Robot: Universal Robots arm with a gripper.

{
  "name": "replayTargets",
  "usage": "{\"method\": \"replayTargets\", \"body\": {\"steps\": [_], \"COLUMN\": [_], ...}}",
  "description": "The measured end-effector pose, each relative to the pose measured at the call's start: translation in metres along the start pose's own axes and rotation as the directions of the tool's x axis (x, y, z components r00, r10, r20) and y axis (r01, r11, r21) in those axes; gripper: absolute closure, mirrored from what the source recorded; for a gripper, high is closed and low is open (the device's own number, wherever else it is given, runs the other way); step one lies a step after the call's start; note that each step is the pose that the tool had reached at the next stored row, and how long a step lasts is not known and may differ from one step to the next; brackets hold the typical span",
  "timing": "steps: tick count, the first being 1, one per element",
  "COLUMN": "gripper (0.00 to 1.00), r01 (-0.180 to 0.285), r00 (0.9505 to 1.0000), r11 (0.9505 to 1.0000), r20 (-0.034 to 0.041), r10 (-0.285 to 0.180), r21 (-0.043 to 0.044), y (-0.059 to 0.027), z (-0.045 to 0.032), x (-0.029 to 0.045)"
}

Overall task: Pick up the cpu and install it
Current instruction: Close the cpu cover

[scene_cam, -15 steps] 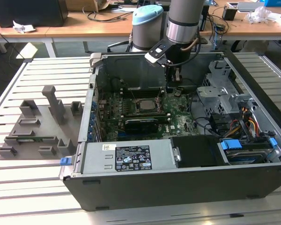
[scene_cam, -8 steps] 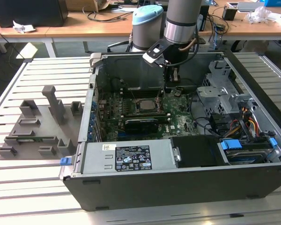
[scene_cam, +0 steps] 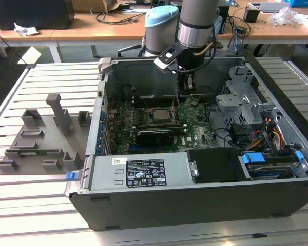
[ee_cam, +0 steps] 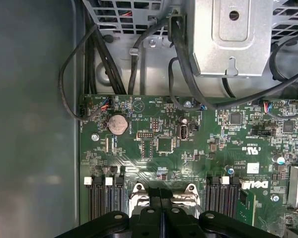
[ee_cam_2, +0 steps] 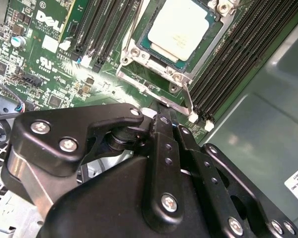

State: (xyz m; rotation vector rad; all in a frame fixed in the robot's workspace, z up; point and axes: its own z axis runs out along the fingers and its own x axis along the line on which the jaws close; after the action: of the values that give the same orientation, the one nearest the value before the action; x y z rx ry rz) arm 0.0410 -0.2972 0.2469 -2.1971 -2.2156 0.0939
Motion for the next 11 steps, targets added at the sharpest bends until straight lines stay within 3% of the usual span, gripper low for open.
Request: {"method": "replayTargets", "body": {"steps": [6,11], "gripper": [0.89,0.89], "r01": [0.000,0.000], "r00": [1.0000,1.0000], "r11": [1.0000,1.0000], "r20": [0.0001,-0.0001], "r10": [0.000,0.000], "r21": [0.0000,-0.0001], "y": [-0.0042,-0.0135], "z": [0.0003,0.0015], "x": [0.0001,0.0002]}}
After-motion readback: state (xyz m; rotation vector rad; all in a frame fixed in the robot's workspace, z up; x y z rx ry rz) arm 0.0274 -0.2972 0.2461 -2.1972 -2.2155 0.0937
